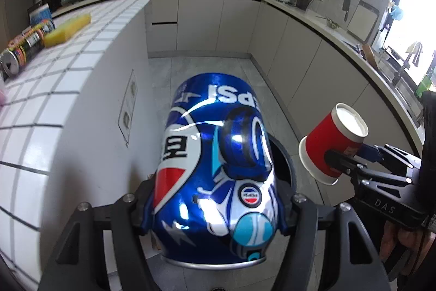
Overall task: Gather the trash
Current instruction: 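Lift the Pepsi can and red paper cup and carry both over the black bin, then open the left tool over the bin while the right tool releases the paper cup, then move both tools back over the island toward the remaining trash, then grasp the red-filled plastic bag with the right tool while the left tool grasps the blue cup, then carry the plastic bag and blue cup over the black bin, then open the right tool over the bin while the left tool drops the blue cup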
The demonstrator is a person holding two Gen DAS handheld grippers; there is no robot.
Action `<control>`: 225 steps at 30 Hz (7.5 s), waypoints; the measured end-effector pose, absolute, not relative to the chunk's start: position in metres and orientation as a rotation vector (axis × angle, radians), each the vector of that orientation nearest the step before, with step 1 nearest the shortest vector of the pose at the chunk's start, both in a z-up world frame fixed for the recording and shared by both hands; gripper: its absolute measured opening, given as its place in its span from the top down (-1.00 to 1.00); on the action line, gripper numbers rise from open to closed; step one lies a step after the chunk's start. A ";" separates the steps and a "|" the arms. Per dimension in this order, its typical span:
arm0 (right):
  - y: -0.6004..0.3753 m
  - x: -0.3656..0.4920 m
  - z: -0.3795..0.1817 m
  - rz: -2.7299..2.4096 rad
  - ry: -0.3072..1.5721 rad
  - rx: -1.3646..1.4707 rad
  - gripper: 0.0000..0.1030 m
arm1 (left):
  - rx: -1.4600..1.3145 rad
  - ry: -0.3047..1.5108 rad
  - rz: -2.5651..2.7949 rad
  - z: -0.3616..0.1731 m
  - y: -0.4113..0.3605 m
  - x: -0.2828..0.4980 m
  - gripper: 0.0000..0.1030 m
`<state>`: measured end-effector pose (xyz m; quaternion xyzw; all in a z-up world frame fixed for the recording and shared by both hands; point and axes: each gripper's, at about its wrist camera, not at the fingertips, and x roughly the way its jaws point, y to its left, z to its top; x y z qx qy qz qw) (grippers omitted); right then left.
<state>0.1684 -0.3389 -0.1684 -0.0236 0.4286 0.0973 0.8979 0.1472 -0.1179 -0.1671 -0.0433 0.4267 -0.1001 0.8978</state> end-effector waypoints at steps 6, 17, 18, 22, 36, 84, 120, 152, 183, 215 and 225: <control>-0.345 0.185 -0.209 0.248 0.913 -0.070 -0.05 | -0.079 0.918 -0.201 -0.194 -0.125 0.152 -0.29; -0.335 0.205 -0.257 0.303 0.948 -0.116 -0.09 | -0.113 0.962 -0.202 -0.223 -0.137 0.173 -0.29; -0.333 0.206 -0.261 0.318 0.951 -0.127 -0.13 | -0.129 0.957 -0.219 -0.224 -0.137 0.176 -0.29; -0.318 0.210 -0.284 0.280 0.954 -0.312 -0.74 | -0.134 0.984 -0.194 -0.225 -0.138 0.188 -0.75; -0.343 0.188 -0.264 0.284 0.945 -0.199 -0.74 | -0.080 0.955 -0.168 -0.200 -0.145 0.179 -0.83; -0.087 0.151 -0.048 0.372 0.746 -0.127 -0.74 | -0.241 0.737 0.242 -0.060 0.196 0.075 -0.83; 0.118 0.220 -0.121 0.229 0.917 -0.051 -0.76 | -0.195 0.868 0.097 -0.120 0.331 0.188 -0.85; 0.090 0.210 -0.101 0.245 0.849 0.008 -0.35 | -0.196 0.823 0.011 -0.108 0.309 0.185 -0.44; -0.085 0.172 -0.075 0.153 0.791 0.060 -0.34 | -0.094 0.794 -0.073 -0.079 0.141 0.160 -0.44; -0.319 0.163 -0.130 0.175 0.865 -0.037 -0.34 | -0.076 0.880 -0.203 -0.129 -0.095 0.161 -0.44; -0.336 0.186 -0.211 0.357 0.944 -0.142 -0.35 | -0.081 0.930 -0.232 -0.166 -0.151 0.176 -0.44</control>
